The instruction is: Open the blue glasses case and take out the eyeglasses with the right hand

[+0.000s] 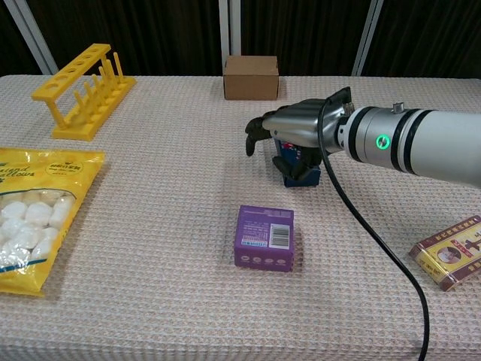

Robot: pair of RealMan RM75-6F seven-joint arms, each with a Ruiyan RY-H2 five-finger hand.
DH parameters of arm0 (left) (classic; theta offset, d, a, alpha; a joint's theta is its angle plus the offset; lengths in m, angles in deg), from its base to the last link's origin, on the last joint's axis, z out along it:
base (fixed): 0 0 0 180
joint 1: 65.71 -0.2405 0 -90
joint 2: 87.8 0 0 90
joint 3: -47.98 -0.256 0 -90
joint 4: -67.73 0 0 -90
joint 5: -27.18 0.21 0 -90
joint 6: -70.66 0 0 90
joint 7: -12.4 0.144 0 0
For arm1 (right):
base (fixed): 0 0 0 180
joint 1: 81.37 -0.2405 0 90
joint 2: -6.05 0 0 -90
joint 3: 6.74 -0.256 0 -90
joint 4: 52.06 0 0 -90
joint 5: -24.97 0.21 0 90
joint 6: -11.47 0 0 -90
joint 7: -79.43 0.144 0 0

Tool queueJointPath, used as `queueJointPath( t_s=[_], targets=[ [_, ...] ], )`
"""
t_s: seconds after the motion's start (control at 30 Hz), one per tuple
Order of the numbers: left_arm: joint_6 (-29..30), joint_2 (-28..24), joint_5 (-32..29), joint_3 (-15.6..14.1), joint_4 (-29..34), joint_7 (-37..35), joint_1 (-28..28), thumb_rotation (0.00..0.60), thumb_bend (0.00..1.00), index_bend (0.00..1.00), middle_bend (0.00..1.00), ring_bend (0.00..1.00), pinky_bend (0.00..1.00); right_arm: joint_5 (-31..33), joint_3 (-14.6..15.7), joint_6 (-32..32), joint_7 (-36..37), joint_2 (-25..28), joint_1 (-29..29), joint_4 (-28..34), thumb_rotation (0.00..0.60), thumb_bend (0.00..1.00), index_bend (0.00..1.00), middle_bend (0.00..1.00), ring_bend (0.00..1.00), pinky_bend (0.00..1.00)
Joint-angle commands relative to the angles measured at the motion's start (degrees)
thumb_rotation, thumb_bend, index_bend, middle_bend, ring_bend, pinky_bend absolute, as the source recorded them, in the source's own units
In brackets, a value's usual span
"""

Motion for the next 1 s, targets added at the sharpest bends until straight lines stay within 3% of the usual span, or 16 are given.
queueJointPath(
  t_s=[0.03, 0.27, 0.43, 0.6, 0.8, 0.87, 1.0],
  targets=[
    [0.13, 0.09, 0.06, -0.14, -0.18, -0.19, -0.18, 0.600, 0.12, 0.09, 0.07, 0.05, 0.10, -1.99, 1.97, -2.15, -1.66, -0.10, 0.56, -0.25, 0.600, 0.67, 0.30, 0.08, 0.00, 0.00],
    [0.23, 0.37, 0.73, -0.33, -0.58, -0.49, -0.17, 0.600, 0.12, 0.09, 0.07, 0.05, 0.10, -4.60, 7.05, -9.31, -7.31, 5.42, 4.38, 2.49, 0.600, 0.67, 0.40, 0.10, 0.00, 0.00],
    [0.05, 0.48, 1.14, -0.27, -0.58, -0.61, 0.12, 0.600, 0.12, 0.09, 0.07, 0.05, 0.10, -2.77, 8.21, -11.46, -8.34, 8.54, 6.80, 1.45, 0.600, 0.67, 0.41, 0.10, 0.00, 0.00],
    [0.10, 0.66, 1.71, -0.29, -0.48, -0.56, 0.32, 0.600, 0.12, 0.09, 0.07, 0.05, 0.10, 2.01, 4.81, -10.28, -5.02, 8.05, 7.35, -2.68, 0.600, 0.67, 0.35, 0.07, 0.00, 0.00],
    [0.50, 0.31, 1.14, -0.36, -0.21, -0.68, -0.21, 0.600, 0.12, 0.09, 0.07, 0.05, 0.10, 2.53, -0.77, -7.91, 2.99, 6.79, 6.20, -4.78, 0.600, 0.66, 0.26, 0.07, 0.00, 0.00],
    [0.68, 0.23, 1.27, -0.42, -0.09, -0.62, -0.31, 0.600, 0.12, 0.09, 0.07, 0.05, 0.10, 3.59, -1.73, -6.96, 2.77, 5.55, 5.15, -5.68, 0.600, 0.60, 0.21, 0.07, 0.00, 0.00],
    [0.71, 0.19, 1.06, -0.48, -0.09, -0.64, -0.51, 0.600, 0.12, 0.09, 0.07, 0.05, 0.10, 6.52, -1.72, -6.54, -1.16, 3.09, 3.45, -6.87, 0.600, 0.27, 0.15, 0.06, 0.00, 0.00]
  ],
)
